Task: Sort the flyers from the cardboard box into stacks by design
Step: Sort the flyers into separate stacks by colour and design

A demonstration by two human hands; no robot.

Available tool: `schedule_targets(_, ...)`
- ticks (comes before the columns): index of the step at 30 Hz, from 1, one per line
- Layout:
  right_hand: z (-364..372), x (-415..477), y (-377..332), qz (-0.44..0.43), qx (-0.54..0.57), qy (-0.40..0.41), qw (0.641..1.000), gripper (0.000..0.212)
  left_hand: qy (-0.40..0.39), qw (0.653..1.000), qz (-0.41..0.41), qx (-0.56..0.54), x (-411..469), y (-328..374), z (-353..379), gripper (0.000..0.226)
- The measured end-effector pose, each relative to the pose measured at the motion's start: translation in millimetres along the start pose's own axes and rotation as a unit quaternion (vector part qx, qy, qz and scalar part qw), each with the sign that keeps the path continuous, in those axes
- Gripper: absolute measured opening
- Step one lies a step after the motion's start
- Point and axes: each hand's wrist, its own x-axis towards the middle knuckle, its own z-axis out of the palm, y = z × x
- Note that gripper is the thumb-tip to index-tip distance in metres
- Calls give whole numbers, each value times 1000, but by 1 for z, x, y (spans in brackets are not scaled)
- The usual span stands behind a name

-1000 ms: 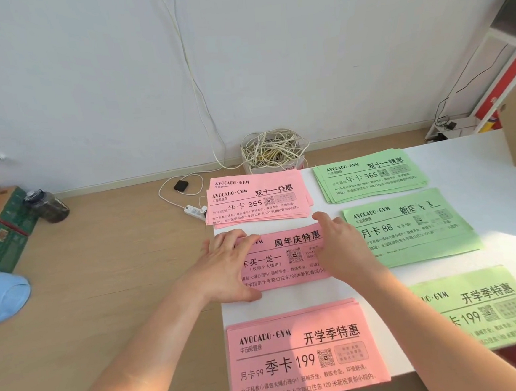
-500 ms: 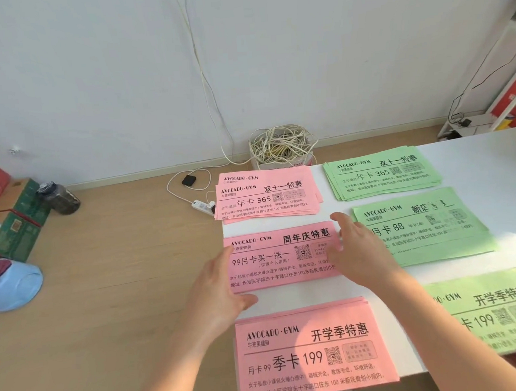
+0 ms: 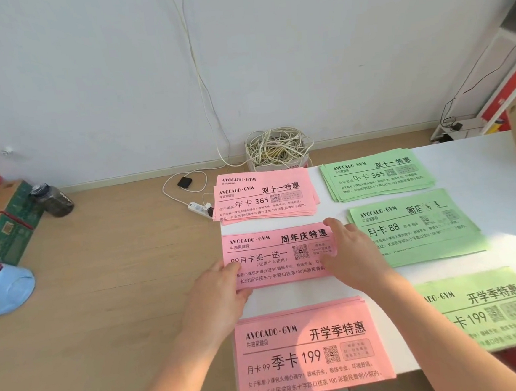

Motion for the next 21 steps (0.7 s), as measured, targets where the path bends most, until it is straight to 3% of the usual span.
schedule_targets(7, -6, -4, -1, 22, 37, -9, 999, 58, -17, 1000, -11, 16, 0, 1, -8, 52)
schedule_targets(10, -25, -10, 7, 38, 63, 13, 997, 57, 12, 999, -27, 34, -1, 3, -18, 60)
schedule_targets(15, -84, -24, 47, 103, 132, 54, 984, 54, 131, 989, 63, 17, 0, 30, -34, 27)
schedule_targets(21, -136, -36, 126, 174, 146, 56, 972, 56, 101, 985, 134, -47, 7, 104, -29, 16)
